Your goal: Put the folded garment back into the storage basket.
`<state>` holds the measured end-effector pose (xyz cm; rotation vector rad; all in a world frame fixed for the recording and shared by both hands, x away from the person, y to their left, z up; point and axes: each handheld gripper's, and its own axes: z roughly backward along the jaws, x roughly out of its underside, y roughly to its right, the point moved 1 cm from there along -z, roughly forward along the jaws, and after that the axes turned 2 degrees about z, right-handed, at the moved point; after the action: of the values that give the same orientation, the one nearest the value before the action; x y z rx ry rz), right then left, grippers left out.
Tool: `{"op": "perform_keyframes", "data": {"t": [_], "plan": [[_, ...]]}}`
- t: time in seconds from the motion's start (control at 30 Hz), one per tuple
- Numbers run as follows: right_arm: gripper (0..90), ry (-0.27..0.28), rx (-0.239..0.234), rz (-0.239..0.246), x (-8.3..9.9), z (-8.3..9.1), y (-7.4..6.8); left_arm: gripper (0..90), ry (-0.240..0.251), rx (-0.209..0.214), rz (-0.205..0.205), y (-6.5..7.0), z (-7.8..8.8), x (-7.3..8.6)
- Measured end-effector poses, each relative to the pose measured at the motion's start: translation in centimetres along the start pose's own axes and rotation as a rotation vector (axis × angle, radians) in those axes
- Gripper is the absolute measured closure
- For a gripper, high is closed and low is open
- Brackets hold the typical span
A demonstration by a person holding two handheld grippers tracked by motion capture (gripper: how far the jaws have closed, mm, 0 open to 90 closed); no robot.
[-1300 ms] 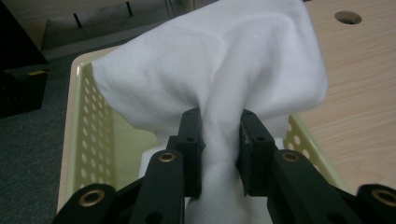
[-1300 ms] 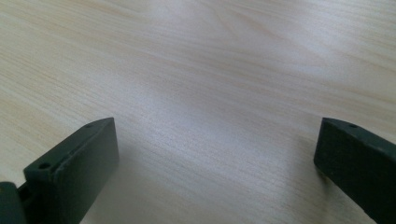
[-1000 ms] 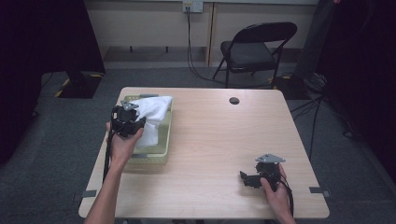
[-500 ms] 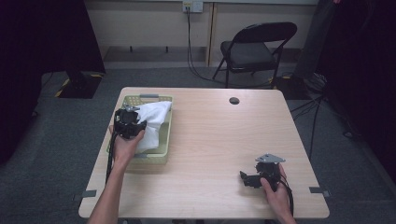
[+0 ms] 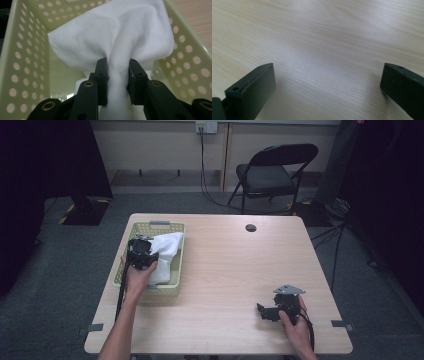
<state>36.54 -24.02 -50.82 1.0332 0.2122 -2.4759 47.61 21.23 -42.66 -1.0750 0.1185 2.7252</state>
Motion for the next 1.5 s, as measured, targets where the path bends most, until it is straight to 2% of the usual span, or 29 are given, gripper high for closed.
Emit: {"op": "perform_keyframes", "data": {"t": [0.13,0.27,0.43,0.57,0.7,0.8,0.87,1.0,1.07,1.2,1.27,1.33,1.4,1.5], "plan": [[0.0,0.000,0.000,0.000,0.00,0.00,0.00,72.7,-0.009,-0.006,-0.002,0.02,-0.10,-0.08],[0.0,0.000,0.000,0.000,0.00,0.00,0.00,72.4,-0.032,-0.014,0.014,-0.20,-0.36,-0.16],[0.0,0.000,0.000,0.000,0.00,0.00,0.00,70.3,-0.060,-0.005,-0.001,0.01,-0.61,-0.20],[0.0,0.000,0.000,0.000,0.00,0.00,0.00,68.5,-0.051,-0.005,-0.003,0.17,-0.53,-0.16],[0.0,0.000,0.000,0.000,0.00,0.00,0.00,60.8,-0.055,0.000,0.018,-0.03,-0.61,-0.19],[0.0,0.000,0.000,0.000,0.00,0.00,0.00,48.3,-0.059,0.008,0.034,-0.21,-0.60,-0.16],[0.0,0.000,0.000,0.000,0.00,0.00,0.00,36.5,-0.058,0.004,0.045,-0.26,-0.58,-0.16],[0.0,0.000,0.000,0.000,0.00,0.00,0.00,24.1,-0.052,0.016,0.036,-0.16,-0.52,-0.15],[0.0,0.000,0.000,0.000,0.00,0.00,0.00,16.6,-0.046,-0.009,0.036,-0.10,-0.47,-0.16],[0.0,0.000,0.000,0.000,0.00,0.00,0.00,8.8,-0.044,-0.006,0.048,-0.25,-0.58,-0.23],[0.0,0.000,-0.001,0.002,-0.01,-0.01,0.01,7.7,-0.040,-0.009,0.060,-0.33,-0.57,-0.25],[0.0,0.000,-0.001,0.002,-0.02,-0.02,0.02,6.6,-0.048,-0.032,0.050,-0.25,-0.64,-0.23],[0.0,0.000,-0.001,0.003,-0.02,-0.02,0.02,6.4,-0.048,-0.014,0.061,-0.29,-0.66,-0.21],[0.0,0.000,-0.001,0.002,-0.02,-0.02,0.02,6.3,-0.050,-0.026,0.060,-0.23,-0.80,-0.19]]}}
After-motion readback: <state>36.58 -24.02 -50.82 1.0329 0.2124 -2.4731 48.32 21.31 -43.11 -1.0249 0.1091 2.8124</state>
